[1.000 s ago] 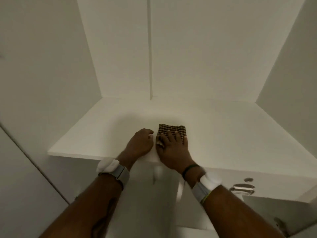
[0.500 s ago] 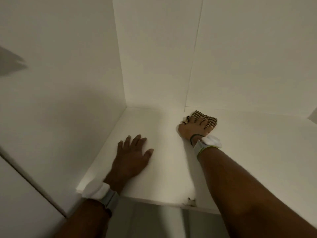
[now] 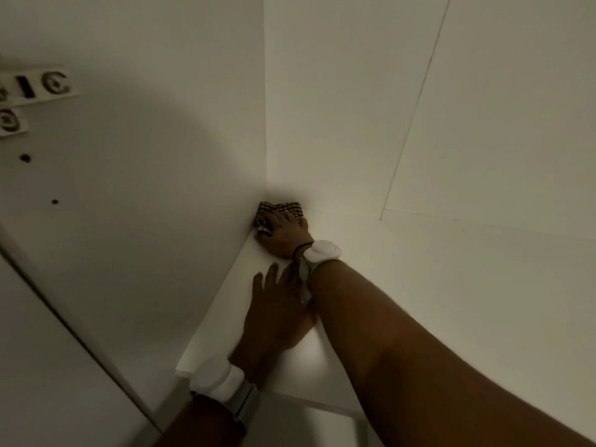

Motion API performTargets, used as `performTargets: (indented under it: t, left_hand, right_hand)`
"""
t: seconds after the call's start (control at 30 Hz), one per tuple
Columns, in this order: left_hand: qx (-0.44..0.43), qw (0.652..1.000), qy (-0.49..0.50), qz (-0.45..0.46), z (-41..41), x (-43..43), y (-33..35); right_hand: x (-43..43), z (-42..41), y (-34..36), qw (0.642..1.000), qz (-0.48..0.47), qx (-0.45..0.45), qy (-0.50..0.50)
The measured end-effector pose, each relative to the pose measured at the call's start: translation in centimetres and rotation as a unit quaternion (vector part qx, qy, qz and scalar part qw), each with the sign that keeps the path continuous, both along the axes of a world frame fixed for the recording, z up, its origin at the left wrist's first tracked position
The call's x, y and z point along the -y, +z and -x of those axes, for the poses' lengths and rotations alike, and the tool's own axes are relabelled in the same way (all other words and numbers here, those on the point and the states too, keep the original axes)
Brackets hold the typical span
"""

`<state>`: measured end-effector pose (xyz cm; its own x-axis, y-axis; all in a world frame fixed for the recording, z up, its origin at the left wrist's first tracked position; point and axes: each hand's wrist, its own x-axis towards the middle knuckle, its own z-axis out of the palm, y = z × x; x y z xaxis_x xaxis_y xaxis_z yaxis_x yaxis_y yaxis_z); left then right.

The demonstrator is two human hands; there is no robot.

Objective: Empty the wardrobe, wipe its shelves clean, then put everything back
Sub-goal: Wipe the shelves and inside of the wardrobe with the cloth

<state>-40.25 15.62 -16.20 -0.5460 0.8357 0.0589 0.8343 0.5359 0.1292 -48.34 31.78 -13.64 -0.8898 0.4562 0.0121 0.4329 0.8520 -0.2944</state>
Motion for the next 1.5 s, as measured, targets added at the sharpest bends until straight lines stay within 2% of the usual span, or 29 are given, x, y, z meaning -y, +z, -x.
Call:
performTargets:
  t: [0.1,0.23,0.33,0.4,0.47,0.57,0.63,0.73,0.8,0.87,0.93,1.0,1.07,1.1,1.27,1.4,1.5]
  left_hand:
    - [0.023,0.998,0.015,-0.063,-0.1,-0.1,-0.5]
    - [0.043,0.995,0.011,-0.085,-0.2,0.0,-0.5]
    - [0.050,0.995,0.015,-0.082,-0.4,-0.1,-0.3]
    - [0.053,0.995,0.017,-0.080,-0.5,-0.2,-0.2]
    - [0.054,0.995,0.017,-0.084,-0.6,-0.2,0.0]
    - [0.059,0.996,0.013,-0.068,-0.9,0.2,0.4]
    - [0.064,0.997,0.009,-0.033,-1.4,0.8,0.5]
    - [0.069,0.998,0.000,-0.015,-2.7,2.3,0.3]
    - [0.041,0.999,-0.008,-0.016,-3.2,3.2,0.1]
    - [-0.027,0.998,-0.032,0.056,-3.2,3.7,0.2]
    - [-0.060,0.990,-0.041,0.118,-3.0,3.8,0.4]
    - [-0.041,0.997,-0.031,0.051,-2.9,3.7,0.1]
    - [0.015,0.999,-0.014,-0.035,-3.0,3.5,-0.3]
    - [0.036,0.998,-0.006,-0.050,-3.0,3.5,-0.4]
    - [0.063,0.997,0.008,-0.047,-3.1,3.7,0.0]
    - [0.077,0.996,0.015,-0.053,-3.8,4.1,0.4]
    - [0.078,0.996,0.015,-0.047,-4.8,5.2,0.5]
  right_hand:
    - [-3.4,-3.6,-0.2,0.999,-0.013,-0.015,-0.046]
    - [-10.1,-12.5,-1.1,0.986,-0.034,-0.045,-0.156]
    - [-14.3,-19.7,-1.3,0.956,-0.059,-0.023,-0.288]
    - [-15.7,-22.7,-1.7,0.923,-0.031,0.007,-0.384]
    - [-15.7,-23.2,-1.6,0.905,0.007,0.033,-0.425]
    - [-13.3,-20.7,-0.9,0.899,0.052,0.035,-0.433]
    - [-10.4,-18.0,-1.0,0.913,0.078,0.010,-0.400]
    - [-4.8,-12.2,-1.1,0.962,-0.006,0.035,-0.270]
    - [0.4,-7.8,-0.2,0.989,-0.001,0.052,-0.141]
    - [5.6,-4.5,0.5,0.996,0.025,0.072,-0.041]
    - [7.6,-3.0,0.5,0.996,0.026,0.087,-0.004]
    - [6.4,-3.9,0.7,0.995,0.027,0.090,0.011]
    - [3.7,-6.6,0.6,0.998,0.014,0.065,-0.004]
    - [2.2,-8.3,0.3,0.998,0.005,0.045,-0.032]
    - [-6.1,-19.6,-1.3,0.981,-0.033,0.006,-0.190]
    - [-10.1,-27.6,-1.7,0.940,-0.028,0.003,-0.339]
    - [-10.0,-28.6,-2.3,0.911,-0.014,0.005,-0.412]
